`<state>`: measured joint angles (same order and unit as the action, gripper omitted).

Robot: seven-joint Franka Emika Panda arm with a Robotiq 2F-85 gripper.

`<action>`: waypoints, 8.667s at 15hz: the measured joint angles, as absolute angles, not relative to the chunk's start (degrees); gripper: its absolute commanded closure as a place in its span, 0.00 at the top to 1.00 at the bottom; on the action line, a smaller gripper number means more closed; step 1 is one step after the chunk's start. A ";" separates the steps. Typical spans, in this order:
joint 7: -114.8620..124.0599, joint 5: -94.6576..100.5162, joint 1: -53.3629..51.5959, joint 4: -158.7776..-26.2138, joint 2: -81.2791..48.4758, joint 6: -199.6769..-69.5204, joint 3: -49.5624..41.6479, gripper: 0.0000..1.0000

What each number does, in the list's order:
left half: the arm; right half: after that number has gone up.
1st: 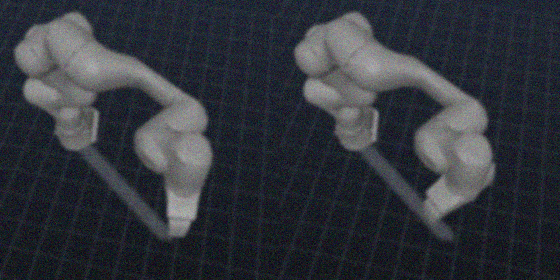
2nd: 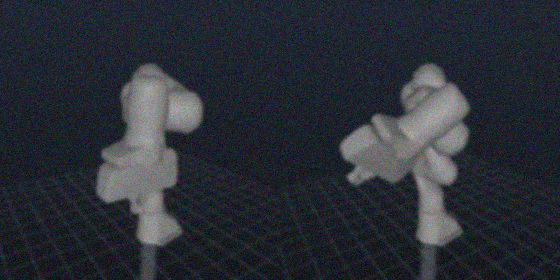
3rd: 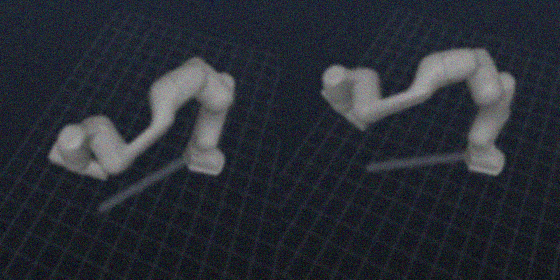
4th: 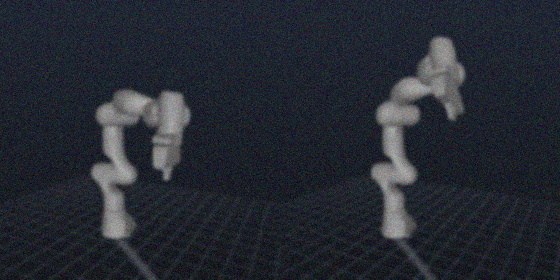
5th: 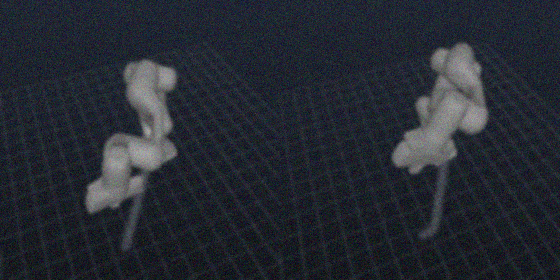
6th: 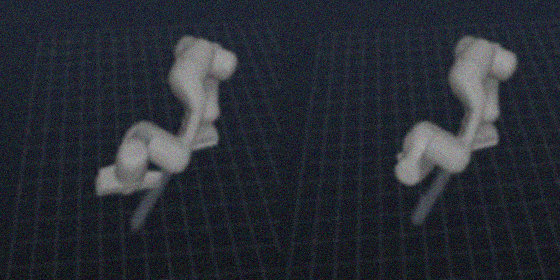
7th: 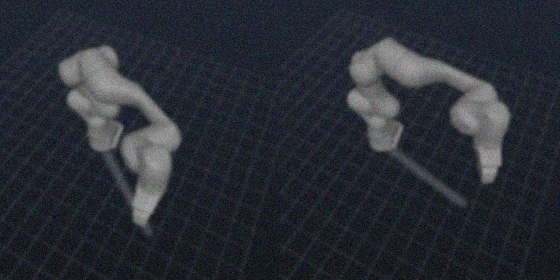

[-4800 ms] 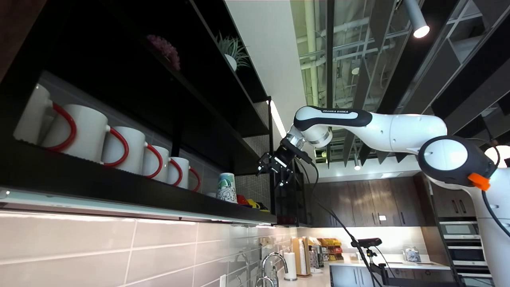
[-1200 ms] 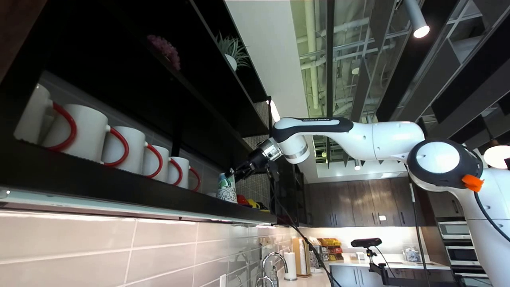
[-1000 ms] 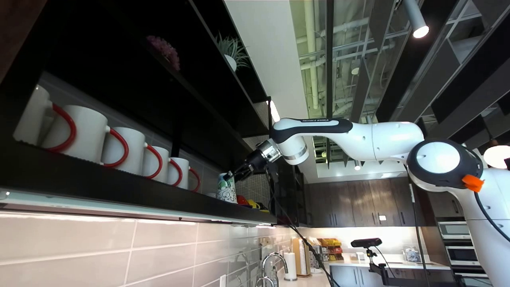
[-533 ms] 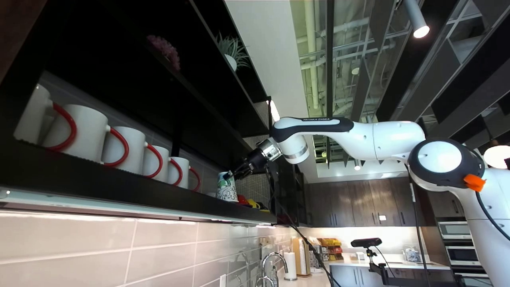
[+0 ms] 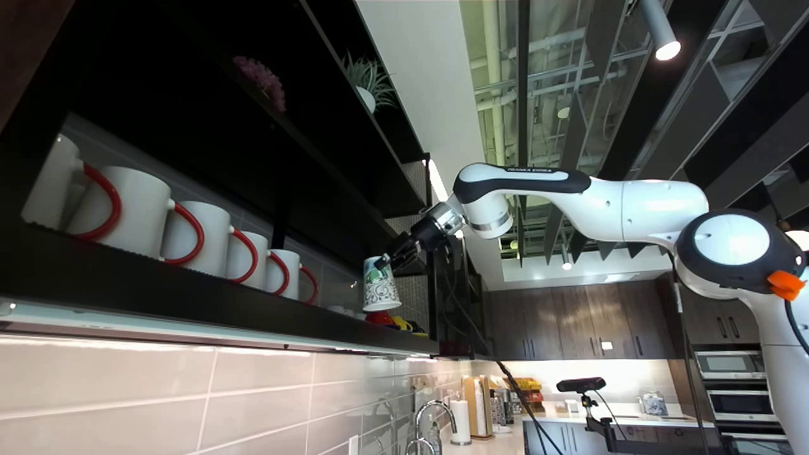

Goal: Take the cup out of the cupboard and put it on the counter

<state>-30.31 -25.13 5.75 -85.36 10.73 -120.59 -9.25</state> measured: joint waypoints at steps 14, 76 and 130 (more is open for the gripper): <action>-27.79 -1.69 5.55 -92.55 17.33 -96.08 -8.17 0.59; -16.22 64.56 -7.21 -119.20 -18.78 -107.17 6.19 0.34; -25.98 -4.89 10.33 -108.20 -20.23 -95.54 -5.48 0.59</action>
